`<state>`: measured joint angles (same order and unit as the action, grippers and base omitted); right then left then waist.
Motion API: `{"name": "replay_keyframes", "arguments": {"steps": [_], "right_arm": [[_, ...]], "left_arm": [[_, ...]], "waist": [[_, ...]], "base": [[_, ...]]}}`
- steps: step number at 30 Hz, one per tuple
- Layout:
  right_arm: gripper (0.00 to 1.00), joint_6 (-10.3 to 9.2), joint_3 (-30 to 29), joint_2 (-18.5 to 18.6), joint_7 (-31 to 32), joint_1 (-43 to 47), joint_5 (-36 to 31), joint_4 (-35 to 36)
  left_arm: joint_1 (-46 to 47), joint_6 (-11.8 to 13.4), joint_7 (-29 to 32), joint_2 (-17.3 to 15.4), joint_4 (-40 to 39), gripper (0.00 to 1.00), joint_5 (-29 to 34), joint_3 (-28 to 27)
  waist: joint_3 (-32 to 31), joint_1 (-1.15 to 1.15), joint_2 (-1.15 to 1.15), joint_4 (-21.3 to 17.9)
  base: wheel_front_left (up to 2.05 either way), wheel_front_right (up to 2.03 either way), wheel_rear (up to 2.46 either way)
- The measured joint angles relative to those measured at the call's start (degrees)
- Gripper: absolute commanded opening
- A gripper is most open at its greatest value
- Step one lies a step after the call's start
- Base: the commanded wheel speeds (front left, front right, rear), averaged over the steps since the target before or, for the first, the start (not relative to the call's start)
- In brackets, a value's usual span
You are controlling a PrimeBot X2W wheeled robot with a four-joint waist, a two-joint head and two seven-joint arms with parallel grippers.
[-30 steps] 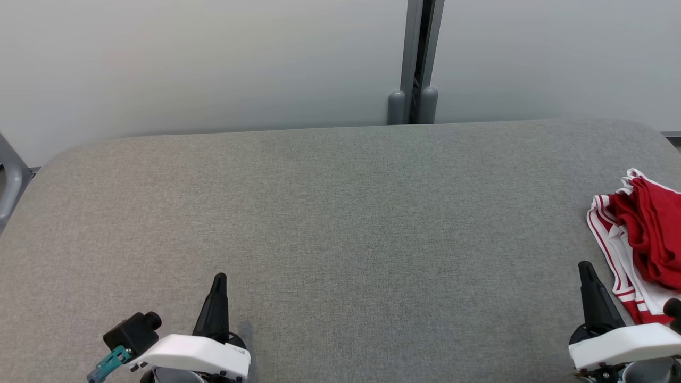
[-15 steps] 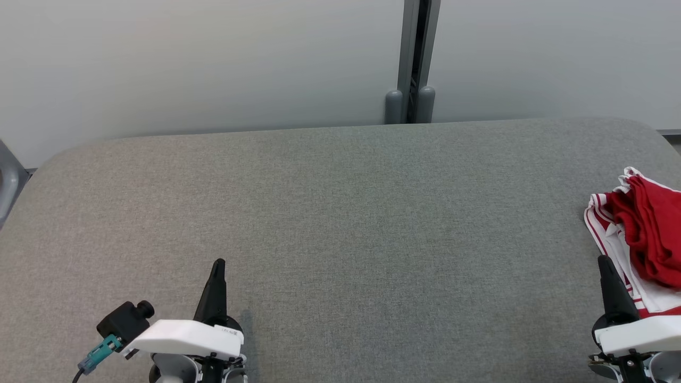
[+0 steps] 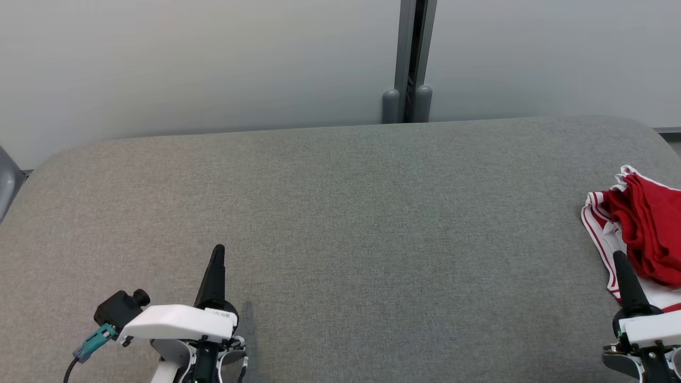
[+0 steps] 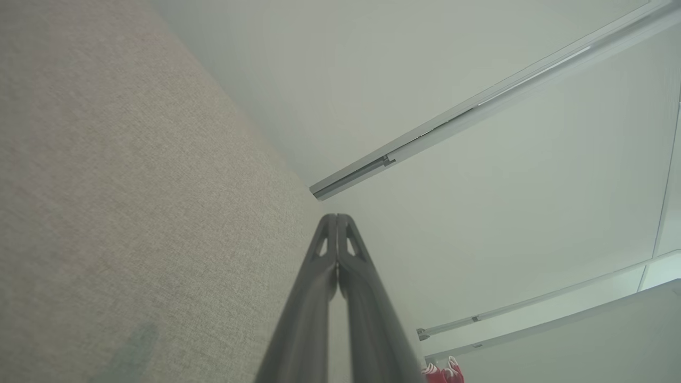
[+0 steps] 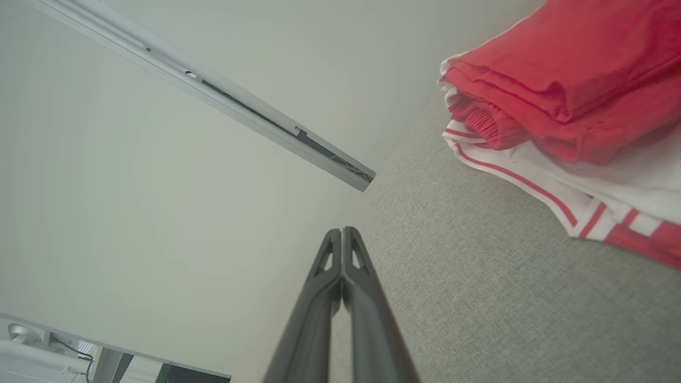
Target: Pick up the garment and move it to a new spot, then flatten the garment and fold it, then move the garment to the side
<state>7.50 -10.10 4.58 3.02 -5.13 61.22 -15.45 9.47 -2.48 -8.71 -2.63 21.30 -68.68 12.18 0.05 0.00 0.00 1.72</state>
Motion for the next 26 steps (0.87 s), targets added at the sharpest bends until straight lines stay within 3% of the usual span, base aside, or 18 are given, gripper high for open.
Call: {"name": "replay_keyframes", "arguments": {"steps": [26], "right_arm": [[0.00,-0.01,-4.85,0.44,5.21,-1.95,13.68,-1.46]], "left_arm": [[4.02,-2.08,1.68,-0.03,1.79,0.00,-12.52,-0.14]], "waist": [[0.13,0.00,0.00,-0.68]], "base": [[0.00,0.00,0.00]]}}
